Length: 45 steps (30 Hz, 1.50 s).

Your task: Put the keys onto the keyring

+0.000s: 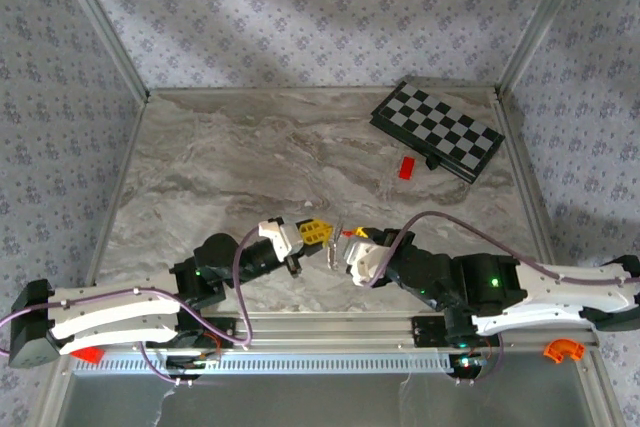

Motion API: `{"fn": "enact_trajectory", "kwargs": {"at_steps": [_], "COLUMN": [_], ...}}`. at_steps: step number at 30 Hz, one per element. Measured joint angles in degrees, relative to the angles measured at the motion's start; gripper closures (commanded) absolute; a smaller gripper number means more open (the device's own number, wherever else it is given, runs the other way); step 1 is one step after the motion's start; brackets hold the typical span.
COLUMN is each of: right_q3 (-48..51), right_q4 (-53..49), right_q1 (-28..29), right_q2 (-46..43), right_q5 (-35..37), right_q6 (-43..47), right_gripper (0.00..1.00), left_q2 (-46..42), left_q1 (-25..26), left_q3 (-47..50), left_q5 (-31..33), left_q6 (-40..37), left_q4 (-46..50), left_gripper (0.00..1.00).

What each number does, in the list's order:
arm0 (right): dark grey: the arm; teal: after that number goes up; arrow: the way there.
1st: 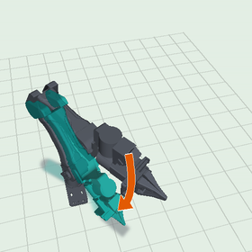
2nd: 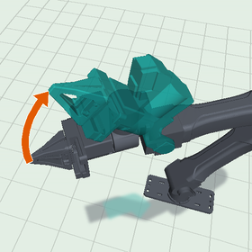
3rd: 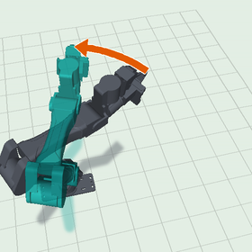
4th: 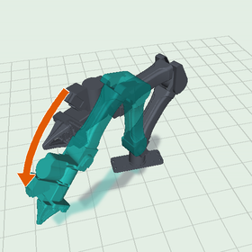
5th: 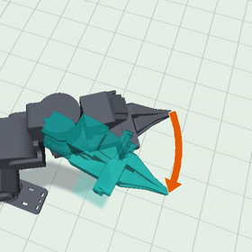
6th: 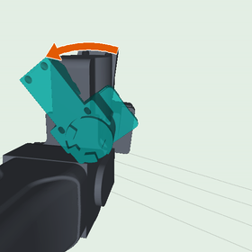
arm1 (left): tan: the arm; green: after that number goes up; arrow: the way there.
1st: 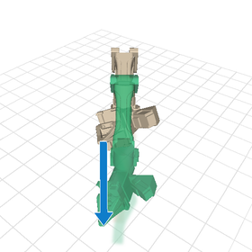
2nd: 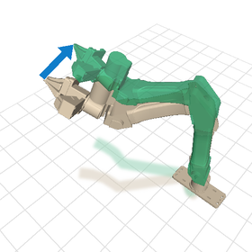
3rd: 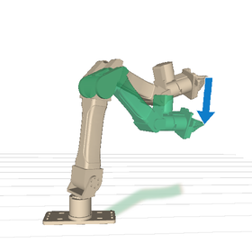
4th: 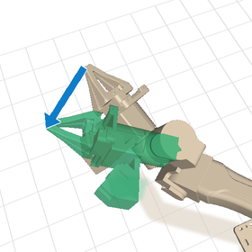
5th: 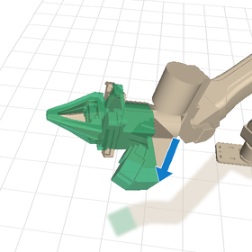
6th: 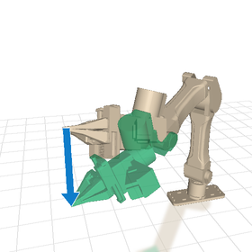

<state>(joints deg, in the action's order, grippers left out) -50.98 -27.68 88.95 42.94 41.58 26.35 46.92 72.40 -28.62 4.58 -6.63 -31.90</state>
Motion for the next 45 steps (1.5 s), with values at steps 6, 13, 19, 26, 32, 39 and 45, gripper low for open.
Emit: {"fn": "enact_trajectory", "kwargs": {"at_steps": [6, 13, 19, 26, 32, 39, 45], "right_q3": [-2.01, -4.50, -7.02, -8.92, -10.73, -12.74, -16.39], "right_q4": [-1.29, -4.39, -7.74, -10.40, -11.69, -12.28, -12.35], "right_q1": [-1.05, -4.42, -9.22, -15.04, -20.20, -26.43, -31.56], "right_q2": [1.20, 4.13, 7.13, 12.13, 16.83, 20.55, 26.08], "right_q5": [-0.02, -1.44, -4.31, -8.31, -11.85, -16.85, -21.11], "right_q6": [-0.35, -1.49, -3.06, -5.07, -7.43, -9.27, -9.42], "right_gripper": [1.00, 1.00, 1.00, 1.00, 1.00, 1.00, 1.00], "left_q2": [-0.74, -1.18, -1.88, -5.70, -6.86, -8.31, -9.44], "left_q1": [-0.02, -0.02, -0.02, -0.02, -0.02, -0.02, -0.02], "left_q3": [0.13, 0.68, 1.57, 2.60, 2.73, 2.97, 3.48], "left_q5": [0.04, 1.11, 2.36, 4.50, 7.78, 13.64, 16.22], "left_q6": [-0.04, -0.96, -0.96, -0.70, 0.22, 1.77, 2.75], "left_q4": [1.99, 4.11, 6.71, 9.90, 13.73, 18.01, 20.33], "left_gripper": [1.00, 0.72, 0.55, 0.07, 0.01, 0.01, 0.01]}}
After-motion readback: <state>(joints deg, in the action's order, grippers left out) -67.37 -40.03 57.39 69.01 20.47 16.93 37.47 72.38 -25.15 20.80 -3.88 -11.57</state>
